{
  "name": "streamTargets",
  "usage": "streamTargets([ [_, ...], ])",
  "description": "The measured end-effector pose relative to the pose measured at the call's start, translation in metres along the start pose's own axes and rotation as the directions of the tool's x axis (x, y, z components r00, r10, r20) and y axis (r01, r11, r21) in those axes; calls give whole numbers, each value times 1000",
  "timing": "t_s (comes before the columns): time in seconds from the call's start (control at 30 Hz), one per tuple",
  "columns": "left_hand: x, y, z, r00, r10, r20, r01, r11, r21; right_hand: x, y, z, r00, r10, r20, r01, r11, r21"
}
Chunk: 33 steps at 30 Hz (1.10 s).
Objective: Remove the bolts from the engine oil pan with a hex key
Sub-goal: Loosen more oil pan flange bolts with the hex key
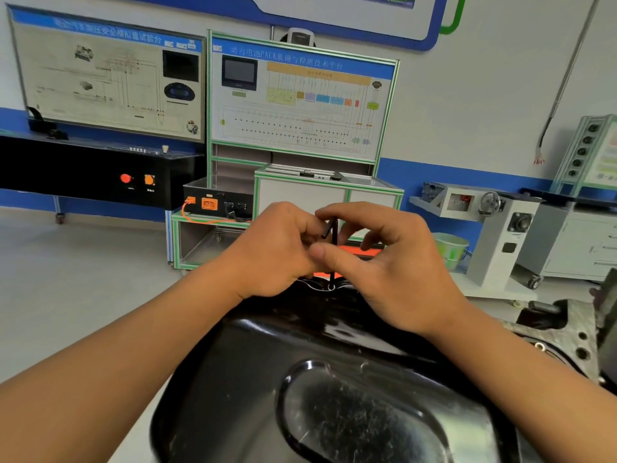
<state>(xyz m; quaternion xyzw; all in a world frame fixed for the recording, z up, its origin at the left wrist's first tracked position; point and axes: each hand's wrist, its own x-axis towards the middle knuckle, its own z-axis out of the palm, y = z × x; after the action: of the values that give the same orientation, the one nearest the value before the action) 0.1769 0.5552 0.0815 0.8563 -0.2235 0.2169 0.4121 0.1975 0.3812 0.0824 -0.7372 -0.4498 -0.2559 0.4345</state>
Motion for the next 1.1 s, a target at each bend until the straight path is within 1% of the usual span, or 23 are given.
streamTargets([
  [0.1,0,2,2,1000,25,-17,-25,1000,16,2,0,1,994,-91,-55,88,995,-51],
  [0.23,0,3,3,999,38,-5,-38,999,5,3,-2,2,964,-231,-131,202,957,-207],
  [0.33,0,2,2,999,38,15,-38,999,-16,3,-3,6,949,-288,-126,240,923,-301],
  [0.4,0,0,3,1000,25,4,-25,998,-66,3,0,6,950,-297,-99,256,920,-298],
  [0.43,0,-1,3,1000,21,-4,-21,995,-93,1,2,5,958,-275,-84,251,942,-222],
  [0.47,0,-1,3,1000,20,-6,-20,993,-115,0,3,4,975,-214,-61,209,975,-80],
  [0.5,0,-2,4,1000,18,5,-17,992,-126,-1,2,2,993,-113,-21,115,988,105],
  [0.53,0,-4,4,1000,15,22,-12,992,-127,0,1,1,999,1,37,-12,958,288],
  [0.57,1,-5,4,999,10,34,-5,992,-122,1,0,0,989,107,104,-142,891,430],
  [0.6,1,-6,5,999,3,50,3,993,-116,3,1,0,967,199,161,-254,818,516],
  [0.63,1,-6,5,997,-7,78,16,993,-113,6,2,0,941,272,204,-340,757,559],
  [0.67,2,-6,5,994,-17,106,28,994,-106,9,3,0,917,320,238,-398,714,576],
  [0.7,2,-5,5,992,-27,125,40,994,-98,12,3,2,902,346,260,-432,698,570],
  [0.8,2,-7,3,992,-63,113,71,995,-70,14,4,10,888,363,283,-458,748,480],
  [0.83,2,-7,3,991,-80,110,87,994,-63,14,4,12,886,374,274,-463,745,481],
  [0.9,3,-8,3,983,-134,125,139,990,-37,15,5,12,880,413,234,-473,718,511],
  [0.97,5,-9,3,973,-199,116,195,980,43,17,6,9,860,481,174,-496,701,513],
  [1.1,7,-14,0,928,-364,76,339,913,226,19,10,2,813,582,-10,-478,678,559],
])
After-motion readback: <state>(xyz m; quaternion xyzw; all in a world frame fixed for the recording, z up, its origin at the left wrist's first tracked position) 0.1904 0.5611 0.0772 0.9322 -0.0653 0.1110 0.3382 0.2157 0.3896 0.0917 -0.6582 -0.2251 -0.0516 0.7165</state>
